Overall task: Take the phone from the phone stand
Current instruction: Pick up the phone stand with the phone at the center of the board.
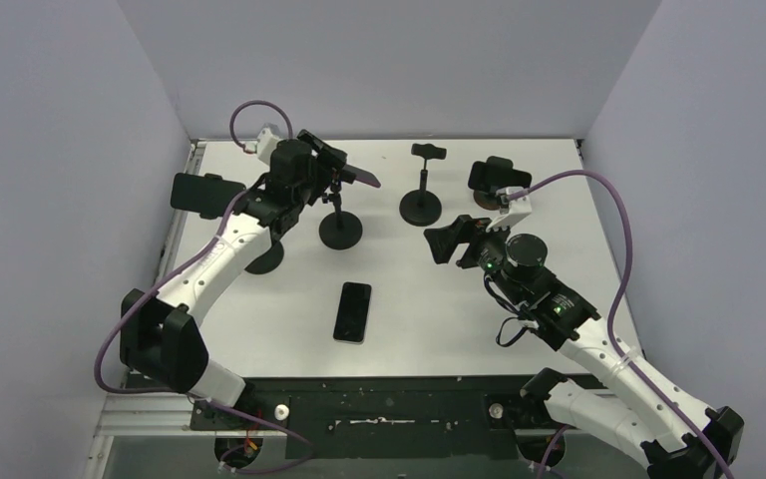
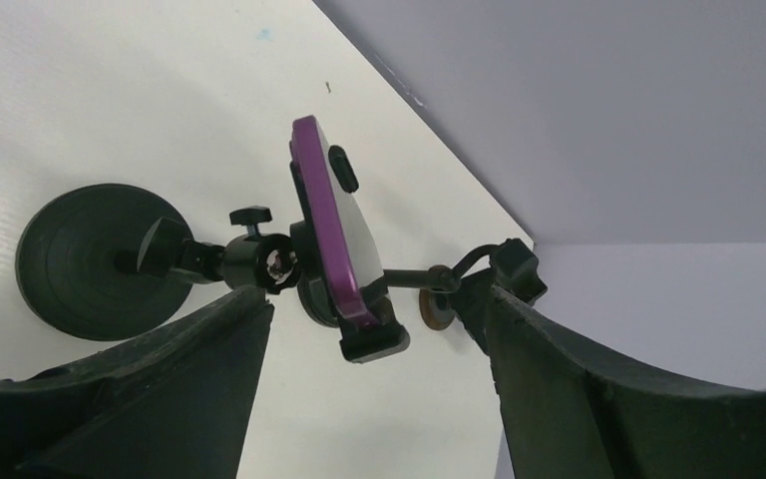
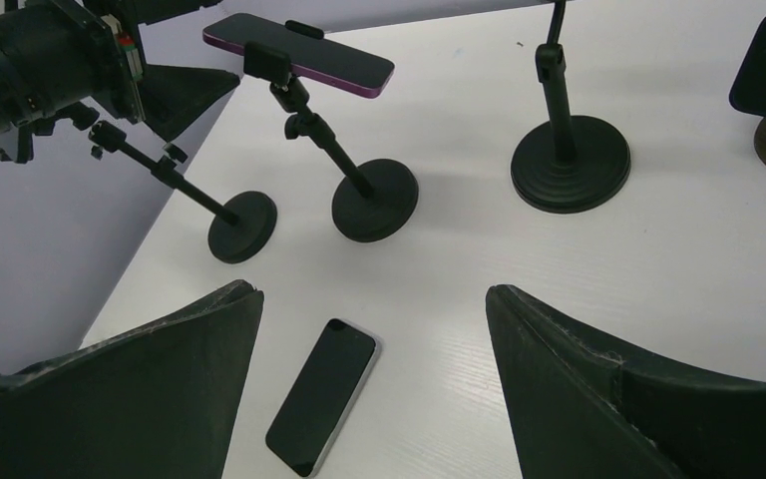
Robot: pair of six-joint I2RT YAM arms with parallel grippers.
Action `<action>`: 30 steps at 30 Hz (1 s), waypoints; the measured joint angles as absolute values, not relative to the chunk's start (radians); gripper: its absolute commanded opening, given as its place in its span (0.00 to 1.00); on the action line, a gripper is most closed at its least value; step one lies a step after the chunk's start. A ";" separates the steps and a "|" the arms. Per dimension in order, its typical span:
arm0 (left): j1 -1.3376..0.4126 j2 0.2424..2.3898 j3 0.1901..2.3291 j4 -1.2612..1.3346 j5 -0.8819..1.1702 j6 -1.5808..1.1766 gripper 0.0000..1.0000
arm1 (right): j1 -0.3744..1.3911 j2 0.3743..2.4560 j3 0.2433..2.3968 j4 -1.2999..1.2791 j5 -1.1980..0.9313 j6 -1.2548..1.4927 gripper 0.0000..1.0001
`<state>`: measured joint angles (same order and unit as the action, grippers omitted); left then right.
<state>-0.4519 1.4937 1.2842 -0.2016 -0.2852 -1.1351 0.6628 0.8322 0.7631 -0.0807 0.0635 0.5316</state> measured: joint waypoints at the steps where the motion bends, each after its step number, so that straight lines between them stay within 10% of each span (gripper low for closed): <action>1: -0.456 1.501 1.299 -0.209 -0.300 -1.128 0.75 | 0.663 0.832 0.763 -0.084 0.064 0.532 0.85; 30: -0.507 1.603 1.415 -0.293 -0.518 -1.087 0.34 | 0.663 0.826 0.763 -0.114 0.079 0.529 0.85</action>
<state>-0.5072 1.6028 1.4147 -0.2932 -0.5179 -1.0874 0.6628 0.8257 0.7631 -0.1143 0.0788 0.5285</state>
